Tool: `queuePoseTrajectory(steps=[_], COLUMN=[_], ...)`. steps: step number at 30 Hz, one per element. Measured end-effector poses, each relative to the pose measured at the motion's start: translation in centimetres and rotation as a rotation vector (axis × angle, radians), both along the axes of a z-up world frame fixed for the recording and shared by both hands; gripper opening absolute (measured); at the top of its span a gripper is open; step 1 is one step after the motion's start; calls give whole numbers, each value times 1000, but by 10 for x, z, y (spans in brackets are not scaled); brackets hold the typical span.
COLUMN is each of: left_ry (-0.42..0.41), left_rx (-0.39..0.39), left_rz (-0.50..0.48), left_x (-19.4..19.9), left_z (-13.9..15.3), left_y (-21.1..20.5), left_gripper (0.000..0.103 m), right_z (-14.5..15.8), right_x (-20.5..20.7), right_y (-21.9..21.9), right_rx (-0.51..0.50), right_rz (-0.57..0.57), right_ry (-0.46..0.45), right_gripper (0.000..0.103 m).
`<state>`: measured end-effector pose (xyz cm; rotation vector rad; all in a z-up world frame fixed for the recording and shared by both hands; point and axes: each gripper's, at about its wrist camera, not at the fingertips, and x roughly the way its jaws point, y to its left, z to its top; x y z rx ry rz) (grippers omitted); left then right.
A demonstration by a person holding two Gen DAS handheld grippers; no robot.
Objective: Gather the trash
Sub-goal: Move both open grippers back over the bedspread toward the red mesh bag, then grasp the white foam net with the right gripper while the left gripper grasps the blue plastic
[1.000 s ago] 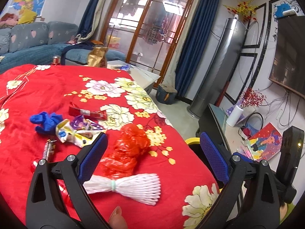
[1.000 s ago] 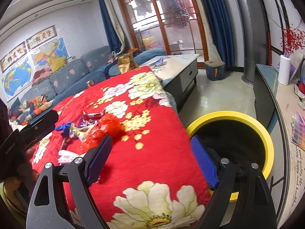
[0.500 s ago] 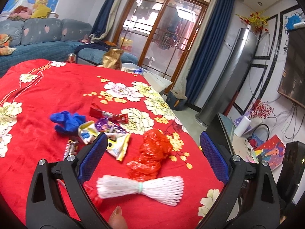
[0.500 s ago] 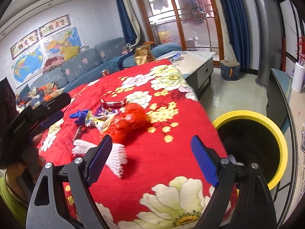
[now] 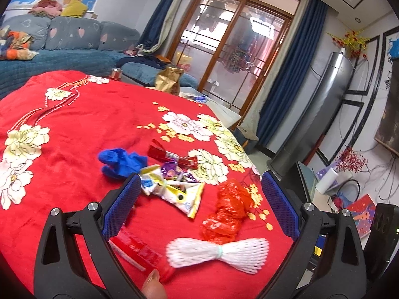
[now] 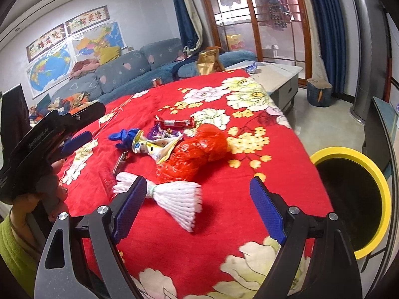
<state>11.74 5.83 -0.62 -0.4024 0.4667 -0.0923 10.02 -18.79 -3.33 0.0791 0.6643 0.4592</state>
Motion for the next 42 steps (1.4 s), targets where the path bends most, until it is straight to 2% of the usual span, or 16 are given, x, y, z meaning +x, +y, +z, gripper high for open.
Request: queuePoseTrajectory(steps=[10, 17, 26, 32, 34, 36, 38, 40, 42], left_ry=[51, 115, 189, 254, 286, 302, 310, 305, 299], left_rx=[-27, -87, -152, -212, -227, -230, -222, -212, -190], left_rz=[110, 157, 137, 119, 104, 97, 84, 75, 77], left_x=[7, 23, 55, 78, 86, 88, 89, 89, 86], left_z=[-18, -36, -52, -68, -74, -77, -79, -78, -76], left_y=[46, 78, 95, 105, 106, 104, 102, 101, 99], left_gripper=[89, 89, 77, 60, 52, 36, 26, 18, 10], right_z=[-12, -29, -44, -53, -55, -57, -59, -59, -58], right_x=[16, 28, 36, 39, 40, 40, 39, 37, 34], right_y=[18, 24, 27, 28, 29, 30, 31, 33, 34], right_rx=[-10, -18, -5, 10, 15, 12, 18, 16, 6], right_rz=[21, 15, 28, 48, 57, 67, 86, 104, 114], right_ry=[34, 86, 137, 173, 187, 198, 209, 211, 206], right_gripper=[82, 82, 82, 81, 74, 65, 56, 45, 38])
